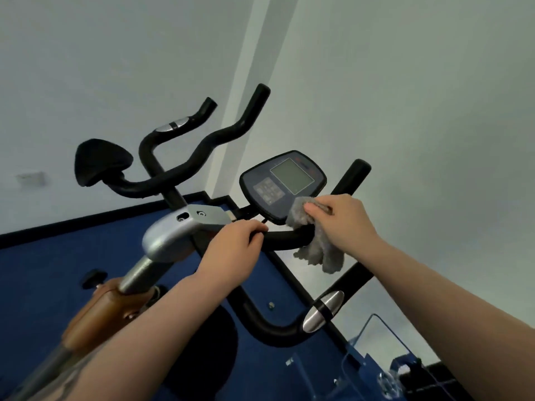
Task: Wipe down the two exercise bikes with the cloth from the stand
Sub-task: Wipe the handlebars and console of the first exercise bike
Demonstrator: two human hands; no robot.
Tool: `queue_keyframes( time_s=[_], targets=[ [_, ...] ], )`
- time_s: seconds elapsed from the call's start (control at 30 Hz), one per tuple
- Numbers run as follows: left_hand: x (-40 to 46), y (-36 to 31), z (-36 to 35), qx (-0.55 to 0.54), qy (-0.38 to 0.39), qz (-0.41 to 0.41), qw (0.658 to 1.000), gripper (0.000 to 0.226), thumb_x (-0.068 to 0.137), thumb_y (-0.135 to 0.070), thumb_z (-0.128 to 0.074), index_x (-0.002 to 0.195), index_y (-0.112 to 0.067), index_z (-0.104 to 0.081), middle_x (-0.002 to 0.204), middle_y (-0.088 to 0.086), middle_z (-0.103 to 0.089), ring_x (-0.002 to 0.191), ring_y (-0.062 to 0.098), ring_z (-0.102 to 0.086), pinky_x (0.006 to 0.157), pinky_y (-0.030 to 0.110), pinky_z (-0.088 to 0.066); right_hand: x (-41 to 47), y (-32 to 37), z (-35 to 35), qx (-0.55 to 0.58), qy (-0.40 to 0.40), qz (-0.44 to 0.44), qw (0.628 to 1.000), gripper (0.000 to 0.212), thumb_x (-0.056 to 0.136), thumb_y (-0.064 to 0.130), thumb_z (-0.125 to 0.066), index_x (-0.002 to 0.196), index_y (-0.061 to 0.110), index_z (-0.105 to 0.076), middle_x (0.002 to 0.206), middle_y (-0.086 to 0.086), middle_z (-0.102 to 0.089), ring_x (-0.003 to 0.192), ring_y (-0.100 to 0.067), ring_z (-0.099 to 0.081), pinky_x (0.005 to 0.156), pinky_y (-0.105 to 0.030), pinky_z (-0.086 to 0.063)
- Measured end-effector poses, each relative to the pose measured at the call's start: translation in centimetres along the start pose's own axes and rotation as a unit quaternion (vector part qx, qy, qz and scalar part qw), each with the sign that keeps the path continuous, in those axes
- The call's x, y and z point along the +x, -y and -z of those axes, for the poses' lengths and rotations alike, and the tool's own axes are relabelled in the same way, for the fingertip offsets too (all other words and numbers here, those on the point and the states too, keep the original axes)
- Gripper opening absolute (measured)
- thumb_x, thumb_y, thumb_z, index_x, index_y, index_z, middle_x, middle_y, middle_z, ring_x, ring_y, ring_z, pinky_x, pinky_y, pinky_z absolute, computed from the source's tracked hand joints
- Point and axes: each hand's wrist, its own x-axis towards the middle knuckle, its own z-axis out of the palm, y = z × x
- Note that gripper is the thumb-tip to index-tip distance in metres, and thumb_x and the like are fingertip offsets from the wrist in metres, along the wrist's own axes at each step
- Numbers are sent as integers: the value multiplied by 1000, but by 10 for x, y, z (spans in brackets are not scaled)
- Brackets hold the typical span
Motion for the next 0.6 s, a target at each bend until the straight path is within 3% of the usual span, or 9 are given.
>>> queue_keyframes(
  time_s=[0.07, 0.13, 0.27, 0.33, 0.43, 0.5, 0.6],
  targets=[
    [-5, 3, 8, 20, -10, 14, 1000, 26, 93, -22, -46, 111, -28, -65, 101, -7, -65, 95, 12, -58, 75, 26, -40, 1, -4, 7, -76, -44, 6, 996, 31, 93, 32, -51, 68, 14, -55, 64, 0, -60, 60, -21, -57, 53, -32, -39],
    [-12, 7, 17, 46, -24, 22, 998, 27, 93, -21, -46, 110, -28, -66, 103, -6, -66, 99, 15, -58, 81, 30, -45, -11, 4, -10, -117, -56, 3, 992, 28, 96, 28, -45, 73, 15, -55, 79, 0, -62, 69, -25, -59, 59, -32, -38],
    [-35, 21, 29, 72, -49, 23, 996, 27, 94, -23, -44, 109, -28, -65, 106, -7, -65, 100, 13, -56, 87, 31, -46, -46, 41, -62, 39, -108, -29, 993, 25, 98, 21, -45, 96, 18, -70, 98, 4, -69, 83, -18, -64, 77, -27, -46],
    [-49, 27, 30, 91, -68, 25, 993, 27, 94, -24, -44, 113, -27, -64, 108, -9, -63, 102, 11, -55, 85, 27, -43, -52, 59, -75, 101, -113, -24, 988, 23, 97, 21, -49, 96, 20, -72, 95, 8, -71, 81, -11, -64, 74, -18, -45],
    [-65, 35, 32, 120, -95, 32, 988, 27, 94, -23, -44, 113, -27, -63, 105, -9, -63, 99, 12, -55, 81, 26, -43, -44, 71, -74, 150, -40, 16, 988, 23, 95, 24, -53, 83, 21, -72, 72, 8, -67, 65, -3, -57, 59, -17, -40],
    [-72, 39, 31, 93, -113, 52, 988, 26, 94, -22, -45, 110, -27, -64, 101, -11, -62, 95, 7, -54, 80, 23, -41, -34, 59, -55, 136, -40, 33, 989, 27, 93, 27, -55, 71, 23, -69, 61, 8, -62, 59, -2, -55, 55, -18, -39],
    [-80, 43, 29, 17, -148, 98, 984, 24, 93, -21, -45, 101, -31, -65, 92, -19, -59, 84, -8, -50, 72, 12, -34, -25, 31, -39, 47, -112, 17, 992, 25, 95, 26, -51, 88, 11, -71, 83, -4, -70, 74, -20, -63, 68, -32, -50]
  ],
)
